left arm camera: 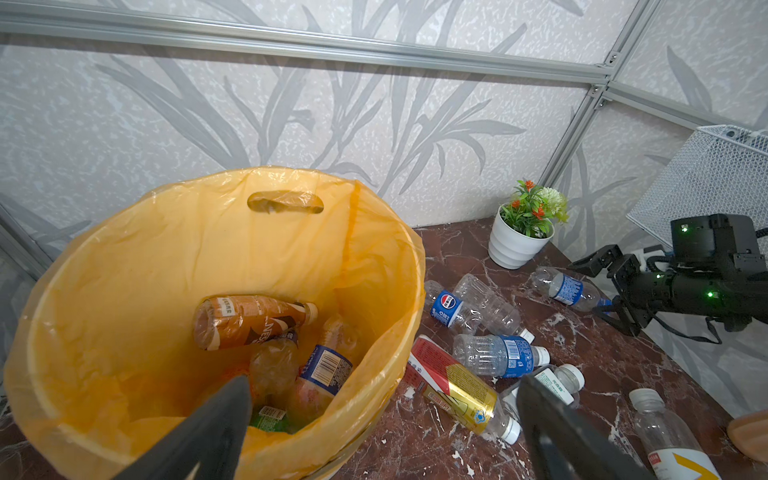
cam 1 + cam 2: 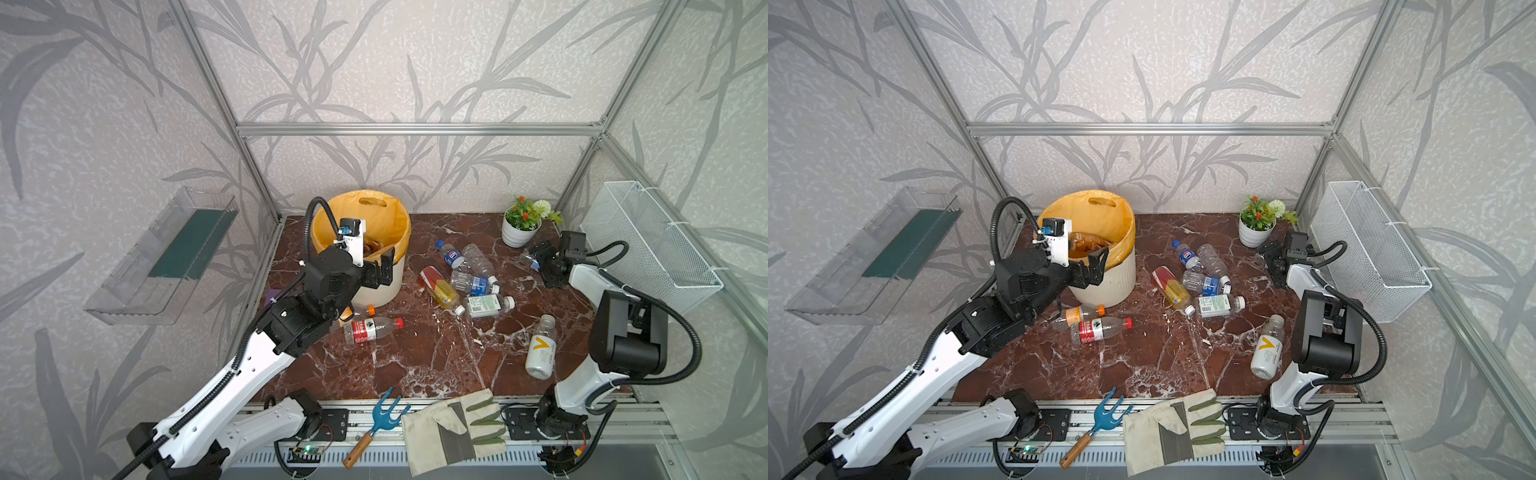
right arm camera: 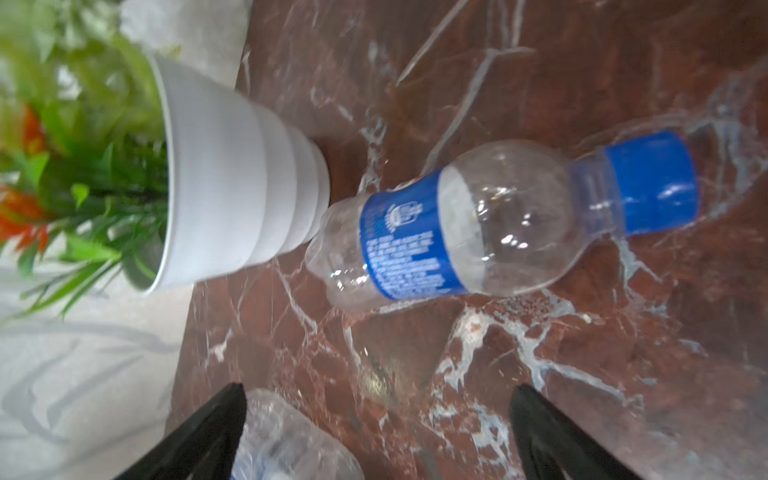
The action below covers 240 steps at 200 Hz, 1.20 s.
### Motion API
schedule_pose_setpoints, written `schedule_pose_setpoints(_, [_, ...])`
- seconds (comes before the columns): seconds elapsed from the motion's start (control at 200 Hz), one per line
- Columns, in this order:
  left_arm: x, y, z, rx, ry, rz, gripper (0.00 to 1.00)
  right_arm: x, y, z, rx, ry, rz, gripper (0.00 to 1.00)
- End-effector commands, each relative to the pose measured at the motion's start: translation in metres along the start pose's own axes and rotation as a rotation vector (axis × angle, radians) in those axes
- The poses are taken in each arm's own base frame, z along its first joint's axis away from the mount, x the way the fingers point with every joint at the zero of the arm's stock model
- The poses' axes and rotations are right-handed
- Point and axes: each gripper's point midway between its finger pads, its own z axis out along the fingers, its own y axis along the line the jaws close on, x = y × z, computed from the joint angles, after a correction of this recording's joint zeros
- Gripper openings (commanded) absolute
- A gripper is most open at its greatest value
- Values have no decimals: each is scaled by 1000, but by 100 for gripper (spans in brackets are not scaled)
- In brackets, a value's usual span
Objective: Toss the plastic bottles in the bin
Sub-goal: 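Lower the right gripper onto the blue-capped water bottle and grasp it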
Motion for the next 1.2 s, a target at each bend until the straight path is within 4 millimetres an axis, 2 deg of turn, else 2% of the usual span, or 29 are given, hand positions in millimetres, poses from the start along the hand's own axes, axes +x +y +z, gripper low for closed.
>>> schedule_pose_setpoints(0.0, [4, 5, -2, -21, -1, 29, 99, -16, -21, 10, 48, -94, 264, 99])
schedule_pose_setpoints(0.16, [5, 4, 0, -17, 3, 40, 99, -20, -32, 15, 89, -136, 395, 99])
schedule_pose_setpoints(0.54, [17, 4, 7, -25, 31, 43, 99, -36, -24, 26, 115, -191, 489, 99])
schedule_pose_setpoints(0.715, [17, 7, 8, -44, 32, 50, 99, -26, -31, 43, 163, -152, 531, 99])
schedule_pose_setpoints(0.86, [17, 9, 6, -49, 30, 47, 99, -20, -42, 50, 213, -139, 565, 100])
schedule_pose_setpoints(0.95, [18, 11, 5, -57, 31, 49, 99, -19, -42, 54, 228, -129, 563, 99])
schedule_pose_setpoints(1.03, [19, 13, 4, -63, 30, 50, 99, -16, -42, 58, 232, -120, 555, 97])
schedule_pose_setpoints(1.195, [18, 14, 2, -68, 24, 55, 99, -4, -52, 64, 248, -86, 554, 85])
